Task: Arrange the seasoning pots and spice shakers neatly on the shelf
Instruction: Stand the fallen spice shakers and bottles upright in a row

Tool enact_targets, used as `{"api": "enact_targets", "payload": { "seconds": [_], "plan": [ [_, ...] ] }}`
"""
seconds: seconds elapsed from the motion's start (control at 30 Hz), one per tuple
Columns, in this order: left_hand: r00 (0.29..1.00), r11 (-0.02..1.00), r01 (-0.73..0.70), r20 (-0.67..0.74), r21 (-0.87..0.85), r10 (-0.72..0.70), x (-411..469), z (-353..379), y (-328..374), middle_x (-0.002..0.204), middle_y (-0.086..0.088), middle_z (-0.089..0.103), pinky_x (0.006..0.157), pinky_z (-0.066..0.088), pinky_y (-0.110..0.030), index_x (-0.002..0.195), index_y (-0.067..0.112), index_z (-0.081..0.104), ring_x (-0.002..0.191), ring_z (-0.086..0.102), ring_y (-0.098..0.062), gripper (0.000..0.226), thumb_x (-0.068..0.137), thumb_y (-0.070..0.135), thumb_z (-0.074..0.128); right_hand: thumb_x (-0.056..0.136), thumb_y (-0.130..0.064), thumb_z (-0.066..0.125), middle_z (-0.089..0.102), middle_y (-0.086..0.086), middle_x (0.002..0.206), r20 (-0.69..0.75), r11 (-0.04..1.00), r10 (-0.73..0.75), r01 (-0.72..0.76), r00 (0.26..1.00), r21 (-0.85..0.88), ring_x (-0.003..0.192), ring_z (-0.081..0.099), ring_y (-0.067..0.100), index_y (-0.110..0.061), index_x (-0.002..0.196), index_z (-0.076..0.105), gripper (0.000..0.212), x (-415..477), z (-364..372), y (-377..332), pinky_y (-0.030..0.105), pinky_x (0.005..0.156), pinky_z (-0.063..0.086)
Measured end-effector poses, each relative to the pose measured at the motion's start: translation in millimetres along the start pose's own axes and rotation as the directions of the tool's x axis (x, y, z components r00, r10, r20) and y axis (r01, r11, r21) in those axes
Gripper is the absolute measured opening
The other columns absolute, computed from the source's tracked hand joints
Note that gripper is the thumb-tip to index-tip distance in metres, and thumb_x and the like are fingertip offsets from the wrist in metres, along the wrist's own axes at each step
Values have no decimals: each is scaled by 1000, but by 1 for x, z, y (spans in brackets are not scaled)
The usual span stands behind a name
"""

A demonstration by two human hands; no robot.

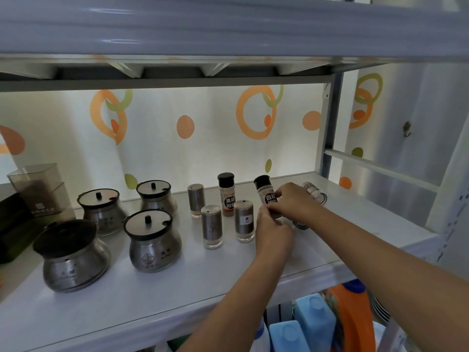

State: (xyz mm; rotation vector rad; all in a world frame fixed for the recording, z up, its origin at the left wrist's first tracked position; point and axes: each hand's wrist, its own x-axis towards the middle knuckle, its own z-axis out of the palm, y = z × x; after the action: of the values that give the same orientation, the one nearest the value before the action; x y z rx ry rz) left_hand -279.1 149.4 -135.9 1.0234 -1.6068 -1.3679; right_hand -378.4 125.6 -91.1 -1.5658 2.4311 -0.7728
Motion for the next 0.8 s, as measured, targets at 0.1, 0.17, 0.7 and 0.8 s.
{"api": "enact_targets", "payload": {
  "seconds": [0.1, 0.17, 0.7, 0.8],
  "plan": [
    [1000, 1000, 2, 7, 24, -2, 0, 1, -1, 125, -3, 59, 97, 49, -34, 136, 18, 42, 111, 57, -18, 59, 81, -3, 44, 75, -32, 76, 73, 10, 91, 14, 999, -1, 0, 1000, 32, 84, 69, 23, -8, 101, 68, 37, -1, 0, 1, 33, 74, 54],
    [1000, 1000, 12, 5, 21, -12, 0, 1, -1, 125, -5, 59, 98, 49, -36, 135, 17, 43, 111, 57, -19, 59, 81, -4, 45, 75, -30, 76, 73, 10, 89, 28, 999, 5, -6, 1000, 44, 83, 70, 22, -8, 101, 67, 35, -1, -1, -1, 33, 73, 55],
    [999, 999, 42, -25, 28, -41, -2, 3, 1, 127, -11, 54, 103, 44, -41, 131, 11, 45, 114, 54, -26, 58, 75, -5, 39, 82, -27, 79, 72, 21, 94, 235, 993, -70, 45, 969, 108, 72, 72, 29, 1, 109, 57, 45, 11, -75, -36, 29, 56, 56],
    [999, 999, 38, -33, 25, -37, -3, 2, 1, 119, -11, 56, 88, 43, -30, 125, 11, 49, 102, 54, -22, 52, 77, -8, 38, 84, -16, 76, 72, 26, 94, 267, 995, -82, 63, 960, 81, 81, 74, 36, 12, 102, 66, 35, 15, -77, -46, 36, 68, 62]
  ]
}}
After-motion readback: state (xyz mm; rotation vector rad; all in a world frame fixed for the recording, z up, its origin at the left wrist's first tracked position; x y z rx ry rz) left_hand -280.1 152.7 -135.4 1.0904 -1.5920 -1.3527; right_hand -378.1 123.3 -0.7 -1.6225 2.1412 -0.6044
